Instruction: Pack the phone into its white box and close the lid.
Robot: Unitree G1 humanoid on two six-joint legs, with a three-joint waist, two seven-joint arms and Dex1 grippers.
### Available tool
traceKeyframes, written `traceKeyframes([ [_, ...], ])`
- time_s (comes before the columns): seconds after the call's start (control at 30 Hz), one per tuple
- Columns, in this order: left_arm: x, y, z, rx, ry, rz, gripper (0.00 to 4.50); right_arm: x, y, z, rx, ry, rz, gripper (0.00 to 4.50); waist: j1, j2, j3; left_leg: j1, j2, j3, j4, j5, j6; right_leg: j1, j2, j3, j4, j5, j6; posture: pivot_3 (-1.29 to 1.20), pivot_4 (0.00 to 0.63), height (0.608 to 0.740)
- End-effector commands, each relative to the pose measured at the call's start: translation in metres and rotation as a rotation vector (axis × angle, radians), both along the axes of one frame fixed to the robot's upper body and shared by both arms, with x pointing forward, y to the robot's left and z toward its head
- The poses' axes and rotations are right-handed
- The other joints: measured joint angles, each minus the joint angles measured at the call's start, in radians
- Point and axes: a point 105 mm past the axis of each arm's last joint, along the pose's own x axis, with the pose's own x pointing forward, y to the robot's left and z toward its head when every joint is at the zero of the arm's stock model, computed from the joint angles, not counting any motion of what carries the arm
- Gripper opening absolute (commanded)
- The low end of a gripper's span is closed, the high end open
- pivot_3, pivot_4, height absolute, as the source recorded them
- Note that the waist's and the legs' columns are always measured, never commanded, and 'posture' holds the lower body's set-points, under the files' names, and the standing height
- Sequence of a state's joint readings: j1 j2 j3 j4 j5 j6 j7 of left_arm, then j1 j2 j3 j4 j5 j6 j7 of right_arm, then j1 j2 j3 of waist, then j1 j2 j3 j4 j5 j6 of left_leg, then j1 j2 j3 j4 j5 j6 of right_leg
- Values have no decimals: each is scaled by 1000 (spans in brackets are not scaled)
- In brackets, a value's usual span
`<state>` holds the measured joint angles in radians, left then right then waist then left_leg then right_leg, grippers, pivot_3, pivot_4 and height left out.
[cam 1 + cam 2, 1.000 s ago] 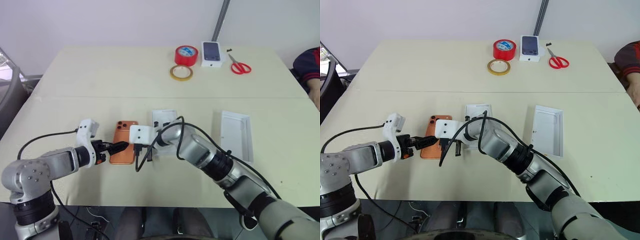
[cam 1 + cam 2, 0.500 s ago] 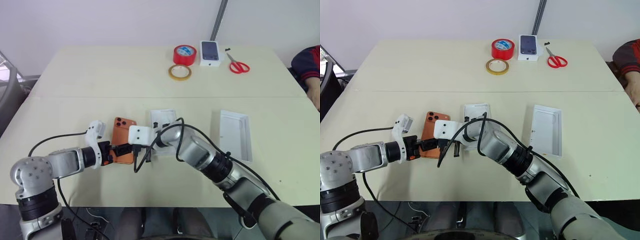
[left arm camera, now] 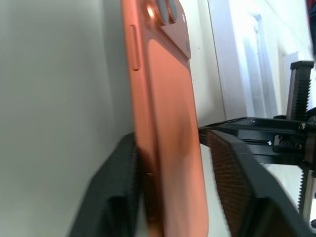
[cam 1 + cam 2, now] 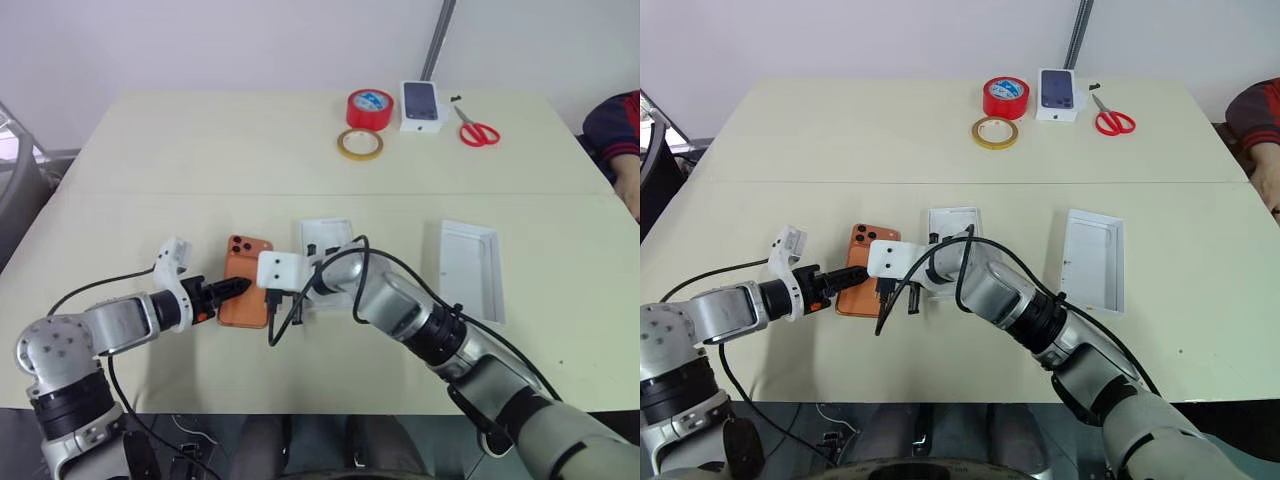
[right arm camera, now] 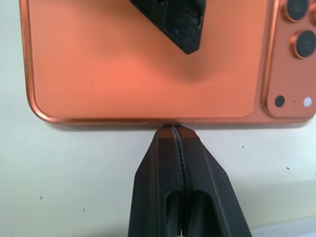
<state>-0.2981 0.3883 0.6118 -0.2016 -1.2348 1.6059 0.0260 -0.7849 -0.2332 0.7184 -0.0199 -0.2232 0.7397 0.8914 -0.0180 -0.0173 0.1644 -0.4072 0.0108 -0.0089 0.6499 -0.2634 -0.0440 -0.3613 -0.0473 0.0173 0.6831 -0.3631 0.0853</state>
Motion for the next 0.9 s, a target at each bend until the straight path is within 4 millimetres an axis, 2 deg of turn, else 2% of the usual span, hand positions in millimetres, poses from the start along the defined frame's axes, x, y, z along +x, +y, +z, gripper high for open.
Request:
traceKeyframes([
  [0.03, -1, 5, 4, -55, -8, 22, 2185, 1, -4, 20, 42, -50, -2, 0, 0, 0, 0, 0, 0, 0, 0, 0, 0, 0, 0, 0, 0, 0, 0, 0, 150, 740],
  [0.13, 0, 7, 4, -72, -4, 40, 1302, 0, -8, 31, 65, -62, -8, 0, -1, -1, 1, -1, 0, 0, 0, 0, 0, -1, 0, 0, 0, 0, 0, 0, 150, 740],
  [0.23, 1, 7, 6, -107, -9, 51, 22, -3, -17, 49, 119, -75, -18, 0, 1, -1, 1, -1, 0, 0, 0, 0, 0, -1, 0, 0, 0, 0, 0, 0, 150, 740],
  [0.43, 11, 2, 29, -259, -90, 101, 22, -5, -57, 87, 294, -137, -69, 0, 6, -4, 2, -1, 0, 0, 0, -1, 1, -1, 0, 0, 0, 0, 0, 0, 150, 740],
  [0.5, 17, -10, 45, -309, -142, 104, 22, -7, -82, 100, 375, -148, -89, 0, 11, -5, 3, -2, 0, 0, 0, -1, 1, -1, -1, 0, -1, 0, 0, 0, 150, 740],
  [0.63, 24, -43, 66, -411, -166, 78, 22, -12, -131, 105, 426, -71, -177, 0, 13, -6, 4, -3, 0, 0, 0, -2, 3, 2, -2, -1, -4, 0, 0, 0, 150, 740],
  [0.7, 25, -57, 65, -432, -138, 68, 22, -11, -145, 105, 424, -69, -220, 0, 5, -5, 4, -2, 0, 0, 0, -2, 4, 2, -2, -1, -4, 0, 0, 0, 150, 740],
  [0.8, 27, -84, 54, -421, -76, 30, 22, -8, -168, 102, 400, -80, -303, 0, 0, -4, 4, -1, 1, 0, 0, -2, 4, 2, 0, 0, -4, 0, 0, 0, 150, 740],
  [0.9, 29, -102, 44, -422, -23, 12, 22, -9, -181, 96, 372, -80, -346, 0, 3, -4, 4, -1, 1, 1, 0, -1, 2, 2, 1, 0, -4, 0, 0, 0, 150, 740],
])
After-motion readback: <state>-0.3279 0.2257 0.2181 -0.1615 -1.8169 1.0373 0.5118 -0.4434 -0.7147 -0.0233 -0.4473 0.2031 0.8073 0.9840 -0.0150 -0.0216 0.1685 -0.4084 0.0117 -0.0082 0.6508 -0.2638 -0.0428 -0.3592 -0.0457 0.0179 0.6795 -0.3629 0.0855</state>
